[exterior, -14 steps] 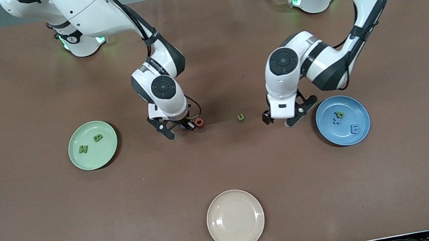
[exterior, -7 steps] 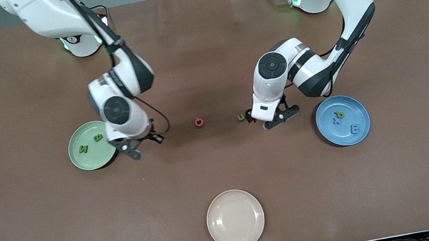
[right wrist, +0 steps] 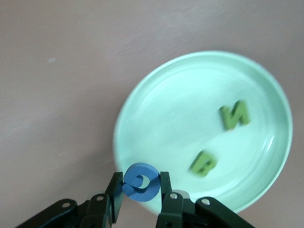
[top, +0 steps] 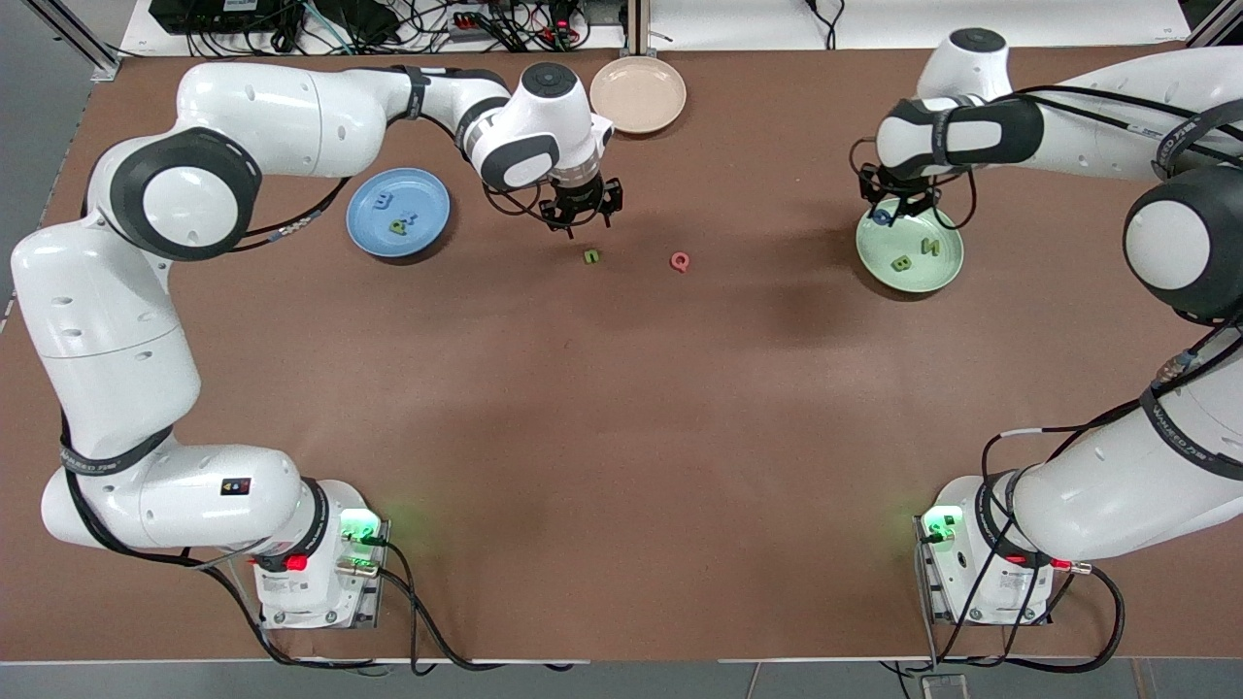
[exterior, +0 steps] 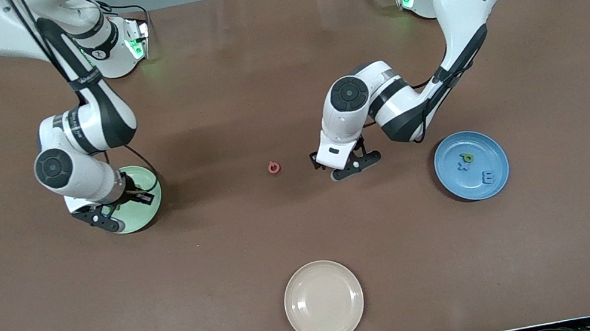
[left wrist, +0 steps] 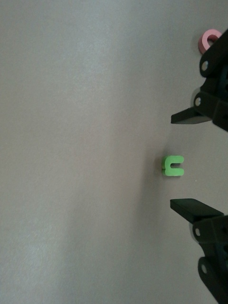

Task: Sort upper and lower case letters into plates
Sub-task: 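Reach the left gripper to the green n while the right gripper drops G, then grasp the green n with the left gripper while the right gripper reaches Q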

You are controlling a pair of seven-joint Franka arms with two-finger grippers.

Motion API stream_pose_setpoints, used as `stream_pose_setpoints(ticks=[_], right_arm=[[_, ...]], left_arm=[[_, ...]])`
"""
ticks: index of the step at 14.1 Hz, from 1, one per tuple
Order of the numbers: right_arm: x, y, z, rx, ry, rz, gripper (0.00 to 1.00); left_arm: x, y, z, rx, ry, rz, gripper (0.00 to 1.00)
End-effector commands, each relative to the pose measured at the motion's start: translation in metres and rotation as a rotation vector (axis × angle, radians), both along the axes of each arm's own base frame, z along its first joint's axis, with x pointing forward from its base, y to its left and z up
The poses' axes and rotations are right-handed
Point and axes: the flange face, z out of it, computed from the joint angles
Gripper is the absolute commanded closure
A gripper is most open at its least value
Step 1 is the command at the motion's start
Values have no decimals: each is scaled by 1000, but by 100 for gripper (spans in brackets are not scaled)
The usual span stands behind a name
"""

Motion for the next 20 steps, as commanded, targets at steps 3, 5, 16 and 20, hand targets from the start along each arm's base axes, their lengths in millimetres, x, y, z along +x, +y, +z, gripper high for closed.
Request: stream_pose_setpoints(ticks=[3, 5, 16, 20], right_arm=[[-20, -21, -21, 6, -63, 38, 99], [-21, -20, -33, 4, -59, 39, 99], [-19, -5, -34, 4, 26, 44, 0], [-12, 68, -2, -12, 22, -64, 0]], left_arm=[[0, -4, -10, 4, 25, 9, 37], [-3, -5, -18, 10, 38, 15, 40], [-12, -10, -42, 66, 45, 34, 45], [-4, -9, -45, 66, 41, 46, 50]])
